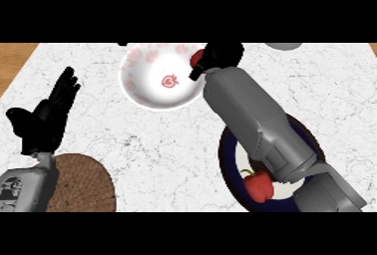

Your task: Pick the tomato from the plate and place it in the bowl

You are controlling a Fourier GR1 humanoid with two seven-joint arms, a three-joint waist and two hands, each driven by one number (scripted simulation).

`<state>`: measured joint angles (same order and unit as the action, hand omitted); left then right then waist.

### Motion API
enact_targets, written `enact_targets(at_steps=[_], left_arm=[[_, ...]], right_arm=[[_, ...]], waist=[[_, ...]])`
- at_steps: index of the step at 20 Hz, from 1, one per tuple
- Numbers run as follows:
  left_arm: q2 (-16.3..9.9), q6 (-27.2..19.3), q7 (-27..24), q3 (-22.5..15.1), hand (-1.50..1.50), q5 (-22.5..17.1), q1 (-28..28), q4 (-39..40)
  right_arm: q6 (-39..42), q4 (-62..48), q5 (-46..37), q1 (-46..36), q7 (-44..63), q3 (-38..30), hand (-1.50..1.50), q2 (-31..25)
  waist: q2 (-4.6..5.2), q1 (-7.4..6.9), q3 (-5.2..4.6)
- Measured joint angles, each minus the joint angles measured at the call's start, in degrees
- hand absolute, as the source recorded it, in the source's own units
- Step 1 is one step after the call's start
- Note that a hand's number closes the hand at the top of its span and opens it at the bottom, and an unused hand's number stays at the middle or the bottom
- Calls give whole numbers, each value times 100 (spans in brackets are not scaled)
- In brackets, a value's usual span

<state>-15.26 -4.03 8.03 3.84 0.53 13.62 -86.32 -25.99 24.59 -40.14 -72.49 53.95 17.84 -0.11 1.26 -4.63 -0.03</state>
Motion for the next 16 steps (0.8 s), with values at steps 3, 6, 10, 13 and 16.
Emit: enact_targets(at_steps=[3, 6, 10, 13, 16], left_arm=[[-8, 16, 14, 36, 0, -26, -33, -45], [-1, 12, -30, 58, 0, -25, -66, -6], [-46, 19, -30, 124, 0, -44, -162, -44], [-67, 17, -58, 189, 0, -61, -274, -68], [-39, -21, -140, 203, 0, -12, -495, -156]], right_arm=[[-357, 94, 331, 167, -468, -141, -150, 2], [-1018, 472, 640, 317, -924, -403, -150, -1], [-2008, 1154, 1053, 548, -1538, -778, -150, -6], [-2440, 1721, 1436, 915, -2021, -976, -150, -6], [-2538, 2370, 1732, 1489, -2303, -1034, -150, 0]], waist=[[-11, 39, 3], [-24, 101, 9], [-58, 163, 16], [-88, 258, 15], [-125, 377, 12]])
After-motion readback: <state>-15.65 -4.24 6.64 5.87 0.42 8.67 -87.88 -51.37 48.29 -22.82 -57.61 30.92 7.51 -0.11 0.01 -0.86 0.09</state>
